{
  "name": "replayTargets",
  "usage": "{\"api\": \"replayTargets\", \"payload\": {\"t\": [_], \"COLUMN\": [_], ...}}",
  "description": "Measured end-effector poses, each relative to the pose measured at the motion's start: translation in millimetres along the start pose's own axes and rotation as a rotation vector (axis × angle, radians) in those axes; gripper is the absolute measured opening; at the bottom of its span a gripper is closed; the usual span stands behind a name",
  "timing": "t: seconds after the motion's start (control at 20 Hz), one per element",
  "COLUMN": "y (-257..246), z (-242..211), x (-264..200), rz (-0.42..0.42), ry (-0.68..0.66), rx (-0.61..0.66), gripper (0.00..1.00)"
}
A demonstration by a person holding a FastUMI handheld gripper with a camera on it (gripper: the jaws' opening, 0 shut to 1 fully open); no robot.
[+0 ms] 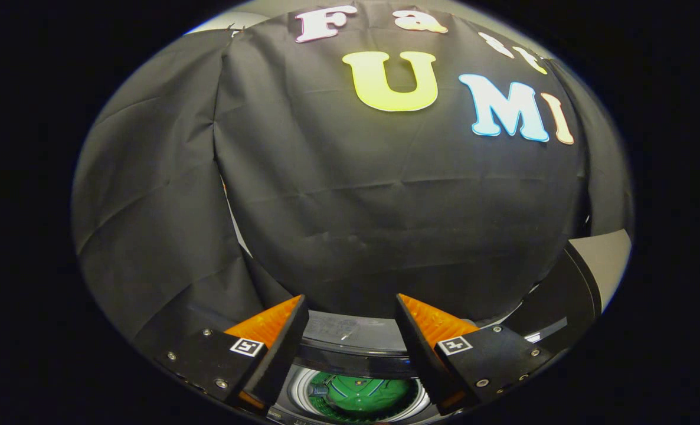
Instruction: Put the clothes into the washing machine and then close the washing machine lid.
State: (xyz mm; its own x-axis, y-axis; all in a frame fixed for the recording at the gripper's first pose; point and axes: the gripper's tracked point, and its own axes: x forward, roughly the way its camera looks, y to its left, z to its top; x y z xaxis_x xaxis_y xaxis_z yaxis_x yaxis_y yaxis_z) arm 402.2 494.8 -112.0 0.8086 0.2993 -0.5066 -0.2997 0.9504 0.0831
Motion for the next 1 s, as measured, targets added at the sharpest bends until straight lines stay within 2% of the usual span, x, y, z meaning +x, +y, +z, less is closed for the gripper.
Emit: {"api": "replayTargets", "payload": {"t": [0.35, 0.6, 1.0], "y": [6, 11, 8], "z": [-28, -71, -109], "x": [-22, -32, -64], "rz": [0.011, 0.033, 0.046], "ry": [-0.030, 0.041, -0.004], "rx": [-0.017, -0.027, -0.033], "gripper": [0.90, 0.88, 0.90]}}
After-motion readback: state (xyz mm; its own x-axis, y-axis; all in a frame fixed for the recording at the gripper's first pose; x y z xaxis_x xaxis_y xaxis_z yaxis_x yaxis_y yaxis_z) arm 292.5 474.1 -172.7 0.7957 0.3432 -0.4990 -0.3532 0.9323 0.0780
